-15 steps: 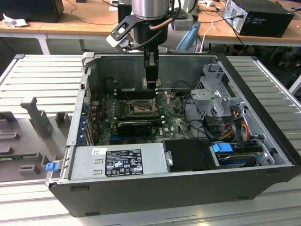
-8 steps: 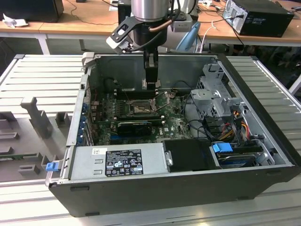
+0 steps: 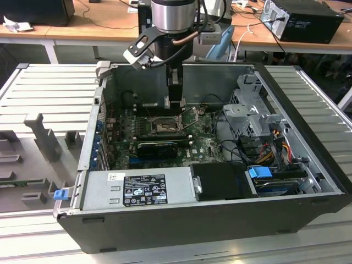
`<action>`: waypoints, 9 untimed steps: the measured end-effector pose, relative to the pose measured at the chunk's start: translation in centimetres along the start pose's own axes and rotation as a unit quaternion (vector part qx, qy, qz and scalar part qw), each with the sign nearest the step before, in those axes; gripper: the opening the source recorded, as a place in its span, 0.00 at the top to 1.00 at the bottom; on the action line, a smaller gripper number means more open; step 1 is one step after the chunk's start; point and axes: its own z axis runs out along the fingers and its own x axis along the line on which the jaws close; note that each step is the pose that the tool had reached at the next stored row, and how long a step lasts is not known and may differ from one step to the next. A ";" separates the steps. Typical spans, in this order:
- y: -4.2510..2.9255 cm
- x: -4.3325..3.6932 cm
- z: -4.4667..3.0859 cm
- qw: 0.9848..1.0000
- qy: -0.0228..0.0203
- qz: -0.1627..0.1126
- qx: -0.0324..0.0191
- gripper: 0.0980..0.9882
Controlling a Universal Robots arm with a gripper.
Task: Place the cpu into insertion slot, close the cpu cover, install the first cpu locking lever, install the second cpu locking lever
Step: 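Place the cpu into insertion slot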
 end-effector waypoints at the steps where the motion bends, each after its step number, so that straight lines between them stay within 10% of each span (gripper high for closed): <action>1: -0.01 0.00 0.07 1.000 0.000 0.000 0.001 0.52; 9: -0.07 -0.02 0.70 1.000 0.000 0.000 0.007 0.52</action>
